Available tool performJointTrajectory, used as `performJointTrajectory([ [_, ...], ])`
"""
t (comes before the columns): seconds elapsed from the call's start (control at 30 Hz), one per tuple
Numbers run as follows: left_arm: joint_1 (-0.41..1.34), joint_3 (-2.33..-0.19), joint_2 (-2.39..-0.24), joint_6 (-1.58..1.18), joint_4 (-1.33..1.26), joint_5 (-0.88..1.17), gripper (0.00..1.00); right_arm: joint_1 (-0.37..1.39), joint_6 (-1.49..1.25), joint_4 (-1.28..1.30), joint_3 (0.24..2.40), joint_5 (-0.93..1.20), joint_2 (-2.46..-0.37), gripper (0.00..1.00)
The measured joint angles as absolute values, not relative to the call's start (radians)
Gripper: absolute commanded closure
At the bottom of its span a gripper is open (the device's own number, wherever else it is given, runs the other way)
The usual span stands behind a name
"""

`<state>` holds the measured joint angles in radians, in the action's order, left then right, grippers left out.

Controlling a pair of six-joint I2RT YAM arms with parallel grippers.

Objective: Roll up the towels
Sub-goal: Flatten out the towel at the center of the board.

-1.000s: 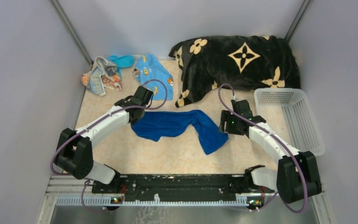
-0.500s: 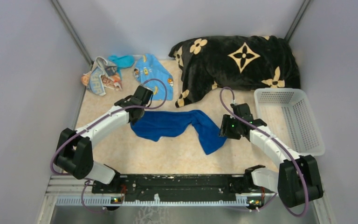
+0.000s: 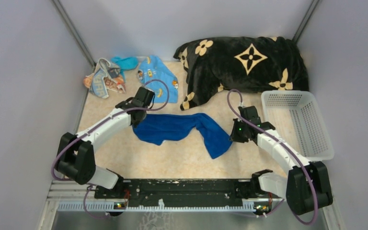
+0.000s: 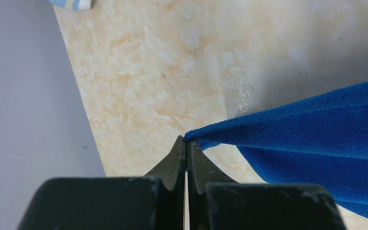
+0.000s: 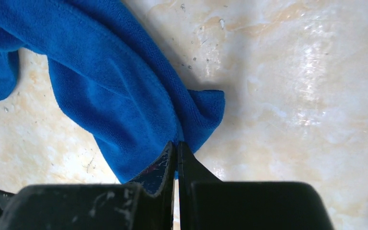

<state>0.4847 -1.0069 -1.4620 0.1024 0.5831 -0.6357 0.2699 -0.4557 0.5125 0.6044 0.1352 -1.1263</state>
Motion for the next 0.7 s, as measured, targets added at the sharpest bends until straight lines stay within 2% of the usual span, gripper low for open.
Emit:
performJointTrajectory([
  [0.17,0.453,-1.039,-1.410,0.101,0.589,-0.637,1.00,0.270,-0.417,0.596,0.720,0.065,-1.097,1.00],
  [0.27,0.441,-1.093,-1.336,0.104,0.585,-0.645,1.00,0.270,-0.368,0.630,0.870,-0.010,-1.062,1.00],
  [0.3,0.439,-1.151,-1.241,0.112,0.567,-0.661,1.00,0.270,-0.321,0.628,0.997,-0.081,-0.996,1.00],
  [0.5,0.439,-1.172,-1.041,0.139,0.530,-0.669,1.00,0.270,-0.233,0.661,1.096,-0.149,-0.862,1.00],
  [0.7,0.439,-1.216,-0.782,0.113,0.556,-0.605,1.00,0.270,-0.163,0.699,1.141,-0.120,-0.679,1.00],
])
